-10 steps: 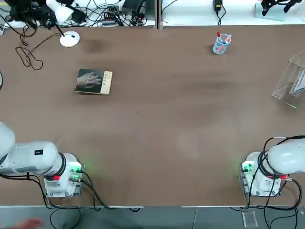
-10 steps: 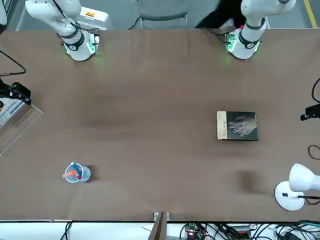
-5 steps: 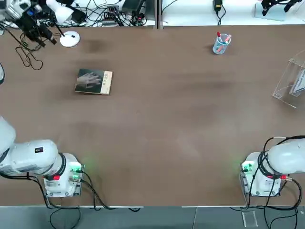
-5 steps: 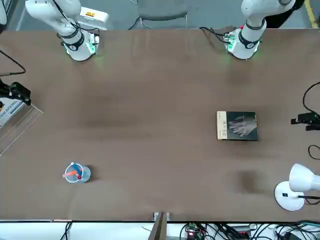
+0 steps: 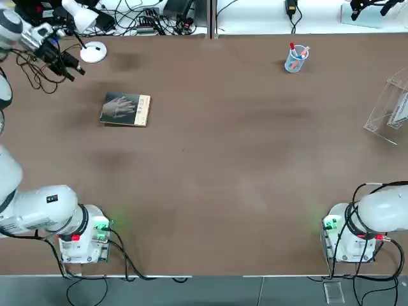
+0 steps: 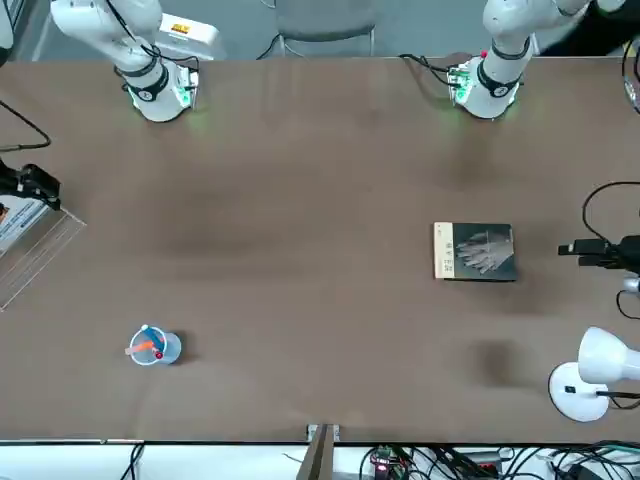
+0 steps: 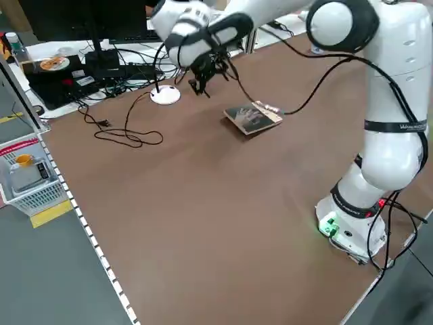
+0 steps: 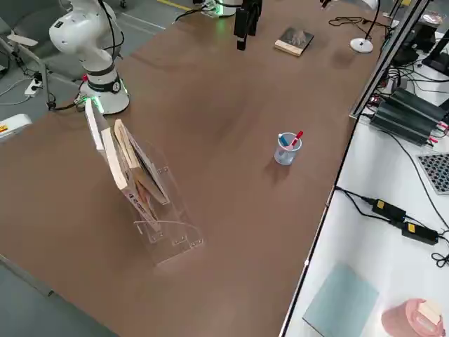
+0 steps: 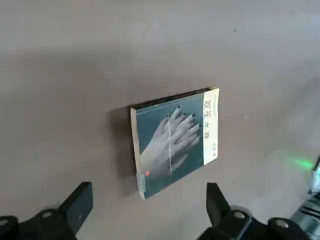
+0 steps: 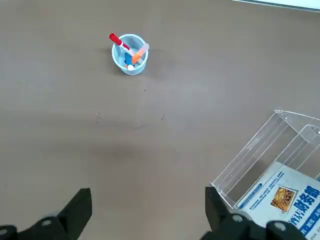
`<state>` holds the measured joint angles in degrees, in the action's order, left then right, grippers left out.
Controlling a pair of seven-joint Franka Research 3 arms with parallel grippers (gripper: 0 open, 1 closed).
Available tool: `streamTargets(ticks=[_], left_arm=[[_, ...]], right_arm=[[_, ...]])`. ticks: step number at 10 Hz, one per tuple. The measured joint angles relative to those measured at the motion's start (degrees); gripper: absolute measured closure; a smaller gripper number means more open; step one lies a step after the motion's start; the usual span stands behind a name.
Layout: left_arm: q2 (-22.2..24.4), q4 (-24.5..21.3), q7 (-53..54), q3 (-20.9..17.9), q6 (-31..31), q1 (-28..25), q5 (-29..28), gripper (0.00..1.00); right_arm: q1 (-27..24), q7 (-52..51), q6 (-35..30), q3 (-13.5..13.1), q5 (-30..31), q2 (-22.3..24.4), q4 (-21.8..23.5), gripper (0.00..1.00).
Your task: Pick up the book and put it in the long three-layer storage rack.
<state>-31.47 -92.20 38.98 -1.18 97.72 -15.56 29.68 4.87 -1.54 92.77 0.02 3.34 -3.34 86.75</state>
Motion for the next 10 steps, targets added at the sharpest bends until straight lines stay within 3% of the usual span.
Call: streamTargets(ticks=[5, 10], left_arm=[[-7.27, -0.1, 10.39, 0.09, 5.49, -1.74, 4.53, 0.0], [-8.37, -0.16, 13.71, 1.4, 6.59, -1.69, 7.61, 0.0]], right_arm=[[-0.02, 0.01, 0.0, -0.06, 0.21, 0.0, -0.47, 0.0], [-0.12, 0.01, 0.0, -0.2, 0.22, 0.0, -0.78, 0.0]])
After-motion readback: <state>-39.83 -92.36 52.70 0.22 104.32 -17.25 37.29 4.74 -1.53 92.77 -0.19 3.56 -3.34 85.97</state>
